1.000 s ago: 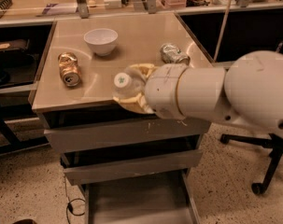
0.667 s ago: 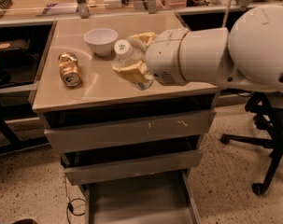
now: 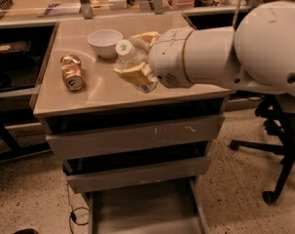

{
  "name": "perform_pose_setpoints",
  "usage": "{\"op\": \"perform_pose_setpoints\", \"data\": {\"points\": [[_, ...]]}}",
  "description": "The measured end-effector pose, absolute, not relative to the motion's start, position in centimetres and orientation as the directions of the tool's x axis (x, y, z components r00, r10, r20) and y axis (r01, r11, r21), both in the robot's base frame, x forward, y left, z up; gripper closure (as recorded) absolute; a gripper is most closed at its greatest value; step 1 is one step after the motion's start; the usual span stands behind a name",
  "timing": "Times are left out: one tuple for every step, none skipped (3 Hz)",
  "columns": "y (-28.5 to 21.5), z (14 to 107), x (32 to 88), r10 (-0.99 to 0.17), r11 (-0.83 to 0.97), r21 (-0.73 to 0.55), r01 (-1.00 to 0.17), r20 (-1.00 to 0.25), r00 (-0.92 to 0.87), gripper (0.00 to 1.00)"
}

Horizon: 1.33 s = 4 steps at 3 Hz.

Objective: Pick blue plastic bottle from bottom drawer and place on counter

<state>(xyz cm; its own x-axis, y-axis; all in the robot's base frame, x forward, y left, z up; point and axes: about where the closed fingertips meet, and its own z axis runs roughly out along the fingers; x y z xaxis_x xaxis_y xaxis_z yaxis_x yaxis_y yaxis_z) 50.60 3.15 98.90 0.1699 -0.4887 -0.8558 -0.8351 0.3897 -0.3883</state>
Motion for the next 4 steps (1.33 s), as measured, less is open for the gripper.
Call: {"op": "perform_pose_setpoints", "data": {"points": [[3.2, 99.9, 52.2, -0.455, 0.39, -0.35, -0.852, -0.877, 0.152, 1.0], [3.0, 101.3, 55.8, -0.408, 0.384, -0.265, -0.884, -0.908, 0.095, 1.0], [2.8, 101.5, 58.3, -0.393, 0.373, -0.196, -0.907, -0.919, 0.037, 1.0], [2.8, 100.4, 60.1, -0.399, 0.357, -0.129, -0.925, -0.917, -0.027, 1.0]]}}
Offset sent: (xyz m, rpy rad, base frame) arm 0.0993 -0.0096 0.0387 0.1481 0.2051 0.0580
